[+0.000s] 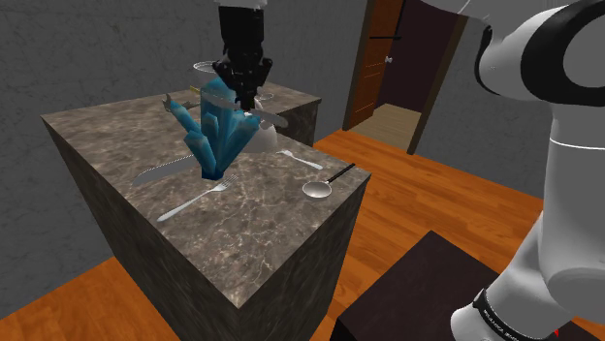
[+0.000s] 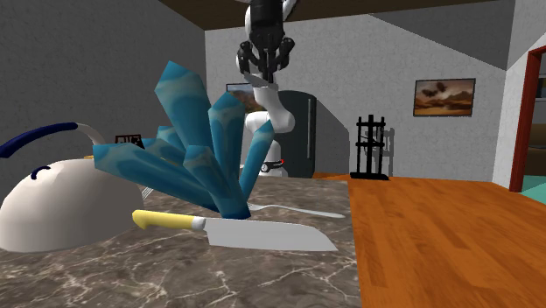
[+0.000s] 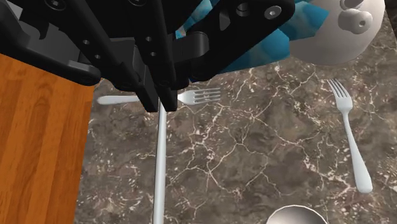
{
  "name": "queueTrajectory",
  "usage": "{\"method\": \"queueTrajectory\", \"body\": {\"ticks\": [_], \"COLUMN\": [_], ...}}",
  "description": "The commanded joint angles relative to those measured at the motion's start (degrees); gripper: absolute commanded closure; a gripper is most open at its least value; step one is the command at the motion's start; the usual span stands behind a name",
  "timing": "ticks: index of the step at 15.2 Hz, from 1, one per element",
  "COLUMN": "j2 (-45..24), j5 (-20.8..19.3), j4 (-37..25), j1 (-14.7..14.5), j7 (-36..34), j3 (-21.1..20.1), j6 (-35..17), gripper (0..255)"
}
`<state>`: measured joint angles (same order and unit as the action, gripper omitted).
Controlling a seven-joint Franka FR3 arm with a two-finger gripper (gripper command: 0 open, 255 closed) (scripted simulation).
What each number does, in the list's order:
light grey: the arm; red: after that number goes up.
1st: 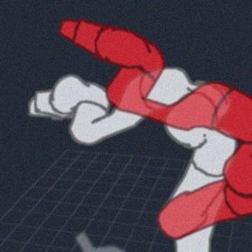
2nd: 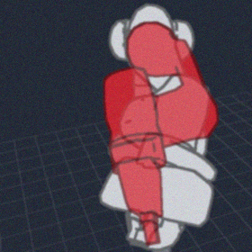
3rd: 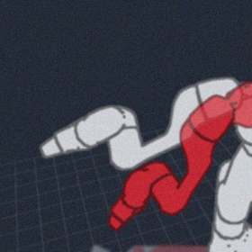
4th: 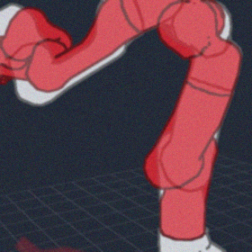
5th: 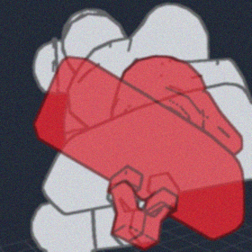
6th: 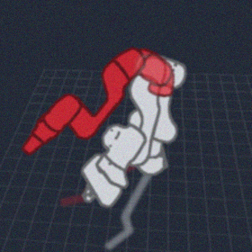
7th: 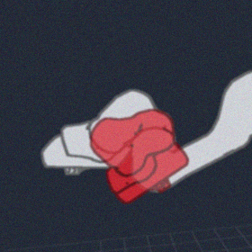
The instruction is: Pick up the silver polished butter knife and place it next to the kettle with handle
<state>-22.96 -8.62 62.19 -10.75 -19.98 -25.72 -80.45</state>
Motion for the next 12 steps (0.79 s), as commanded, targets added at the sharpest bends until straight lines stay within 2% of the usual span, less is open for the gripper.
{"method": "queueTrajectory", "body": {"ticks": [1,6,12], "j2": [-0.9,-6.0,-2.7], "j5": [-0.2,-1.7,-0.5], "j4": [-1.4,-9.6,0.7], "j1": [1.5,4.1,6.2], "j7": [2.6,8.5,8.5], "j3": [0.8,2.7,2.5], "j6": [0.4,3.5,-3.3], "gripper": [255,255,255]}}
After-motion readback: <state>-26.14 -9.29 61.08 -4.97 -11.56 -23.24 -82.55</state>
